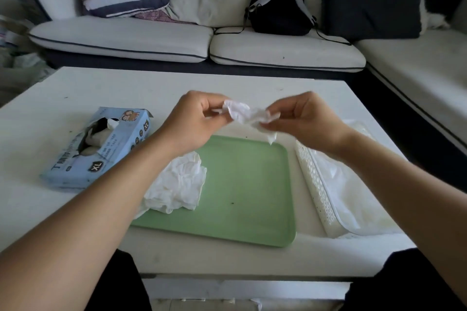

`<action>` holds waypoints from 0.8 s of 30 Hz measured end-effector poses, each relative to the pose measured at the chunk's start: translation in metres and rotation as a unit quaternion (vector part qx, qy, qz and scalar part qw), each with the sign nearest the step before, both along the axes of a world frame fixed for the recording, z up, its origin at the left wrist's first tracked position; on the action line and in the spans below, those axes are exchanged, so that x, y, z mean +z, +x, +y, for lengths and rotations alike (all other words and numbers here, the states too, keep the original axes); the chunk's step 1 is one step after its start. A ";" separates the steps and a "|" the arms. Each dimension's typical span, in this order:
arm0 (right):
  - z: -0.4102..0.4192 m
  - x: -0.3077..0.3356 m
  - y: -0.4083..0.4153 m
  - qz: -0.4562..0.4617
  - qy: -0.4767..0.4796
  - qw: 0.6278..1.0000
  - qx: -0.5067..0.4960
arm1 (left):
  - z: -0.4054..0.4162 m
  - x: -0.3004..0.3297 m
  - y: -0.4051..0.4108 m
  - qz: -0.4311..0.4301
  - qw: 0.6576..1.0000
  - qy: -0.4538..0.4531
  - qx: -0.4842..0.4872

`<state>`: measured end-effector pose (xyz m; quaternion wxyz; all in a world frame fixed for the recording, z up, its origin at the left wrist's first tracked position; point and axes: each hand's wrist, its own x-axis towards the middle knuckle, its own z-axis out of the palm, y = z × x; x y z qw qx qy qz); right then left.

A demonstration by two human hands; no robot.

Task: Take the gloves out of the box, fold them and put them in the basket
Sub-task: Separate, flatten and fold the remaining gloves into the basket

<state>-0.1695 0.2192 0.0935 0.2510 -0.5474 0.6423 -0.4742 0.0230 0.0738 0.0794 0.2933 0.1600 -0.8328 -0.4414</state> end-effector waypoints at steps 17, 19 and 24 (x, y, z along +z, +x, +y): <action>0.024 -0.064 0.034 0.225 0.366 0.856 0.286 | 0.029 -0.075 0.030 -0.484 0.837 -0.154 -0.203; 0.013 -0.060 0.023 0.244 0.306 0.901 0.188 | 0.028 -0.075 0.027 -0.449 0.861 -0.161 -0.176; -0.017 -0.073 -0.012 0.332 0.288 0.895 -0.076 | 0.036 -0.079 0.014 -0.448 0.844 -0.274 -0.114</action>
